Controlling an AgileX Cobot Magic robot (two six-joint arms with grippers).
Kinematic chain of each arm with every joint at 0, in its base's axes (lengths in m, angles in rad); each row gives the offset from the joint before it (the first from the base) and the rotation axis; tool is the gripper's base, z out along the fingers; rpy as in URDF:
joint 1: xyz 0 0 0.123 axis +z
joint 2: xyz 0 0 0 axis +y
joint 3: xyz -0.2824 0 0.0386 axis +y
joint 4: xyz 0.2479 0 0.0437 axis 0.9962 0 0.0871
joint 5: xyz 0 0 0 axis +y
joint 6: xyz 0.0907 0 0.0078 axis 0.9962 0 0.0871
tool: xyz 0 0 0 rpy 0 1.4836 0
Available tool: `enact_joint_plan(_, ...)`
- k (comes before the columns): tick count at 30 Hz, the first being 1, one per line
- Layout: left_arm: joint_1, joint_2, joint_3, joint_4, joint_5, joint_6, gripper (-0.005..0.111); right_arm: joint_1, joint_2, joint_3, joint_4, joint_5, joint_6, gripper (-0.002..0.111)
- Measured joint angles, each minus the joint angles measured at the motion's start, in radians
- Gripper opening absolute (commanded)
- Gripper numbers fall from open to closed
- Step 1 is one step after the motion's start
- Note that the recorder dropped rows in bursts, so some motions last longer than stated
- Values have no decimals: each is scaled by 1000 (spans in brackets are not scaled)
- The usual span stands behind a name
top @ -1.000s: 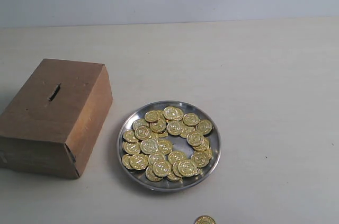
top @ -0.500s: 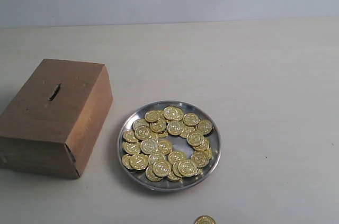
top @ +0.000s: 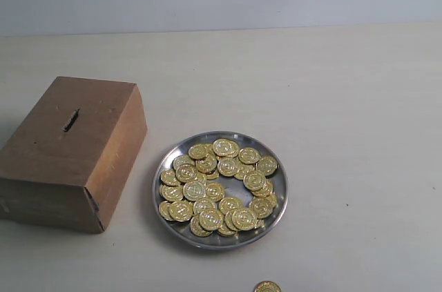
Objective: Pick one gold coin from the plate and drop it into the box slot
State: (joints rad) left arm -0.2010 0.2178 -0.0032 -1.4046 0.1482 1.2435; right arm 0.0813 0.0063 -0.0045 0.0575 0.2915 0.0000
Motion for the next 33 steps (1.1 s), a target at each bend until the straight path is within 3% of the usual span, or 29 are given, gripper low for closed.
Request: enact_joint_plan(33, 0, -23, 0, 0, 0, 0, 1, 0, 0, 0, -4, 2, 0, 0)
